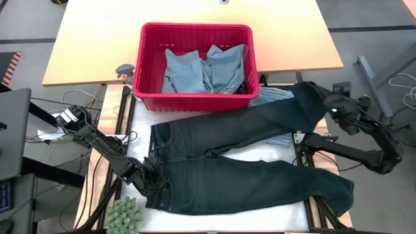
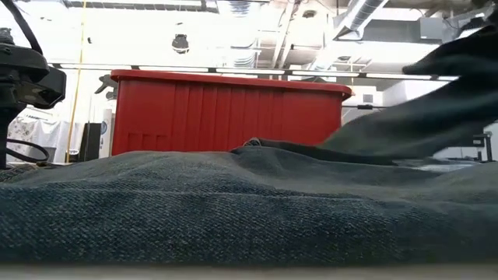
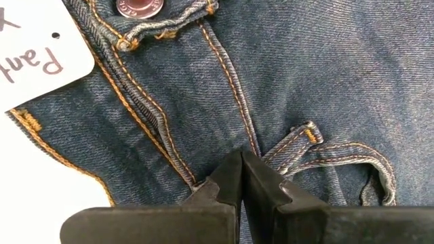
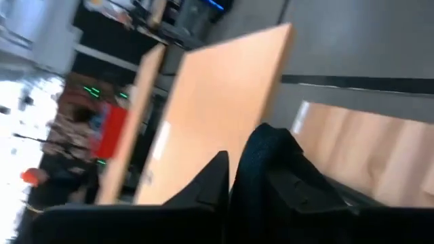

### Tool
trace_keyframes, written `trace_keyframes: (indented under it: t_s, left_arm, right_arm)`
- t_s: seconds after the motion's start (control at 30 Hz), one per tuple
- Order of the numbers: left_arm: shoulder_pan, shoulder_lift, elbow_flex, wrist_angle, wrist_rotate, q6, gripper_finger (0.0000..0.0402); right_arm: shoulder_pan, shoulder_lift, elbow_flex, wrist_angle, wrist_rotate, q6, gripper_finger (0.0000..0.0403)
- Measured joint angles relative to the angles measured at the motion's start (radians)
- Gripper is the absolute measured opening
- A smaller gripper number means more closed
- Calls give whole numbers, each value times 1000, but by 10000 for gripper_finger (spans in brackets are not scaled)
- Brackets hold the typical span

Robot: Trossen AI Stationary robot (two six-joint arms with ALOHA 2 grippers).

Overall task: Fold Laundry from Bin
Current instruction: Fold the black pants

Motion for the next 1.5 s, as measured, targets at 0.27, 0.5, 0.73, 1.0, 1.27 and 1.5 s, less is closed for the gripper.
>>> trace_keyframes:
  t_s: [0.27, 0.5, 0.73, 1.0, 1.27, 1.5]
  left_arm:
    - [0, 1, 0, 4, -17, 0, 0]
    - [0, 1, 0, 3, -20, 0, 0]
    - [0, 0, 0, 3, -11, -5, 0]
    - [0, 0, 0, 3, -8, -22, 0]
    - [-1, 0, 0, 3, -12, -37, 0]
    - [-1, 0, 0, 4, -15, -45, 0]
  right_arm:
    - [-51, -103, 3, 32, 35, -109, 184]
    - [-51, -102, -16, 21, 67, -120, 259]
    - [-51, -102, -17, 81, 130, -50, 265]
    - [-51, -102, -17, 192, 141, 87, 265]
    - [-76, -98, -17, 348, 250, -9, 265]
    - [-114, -94, -17, 346, 247, -59, 265]
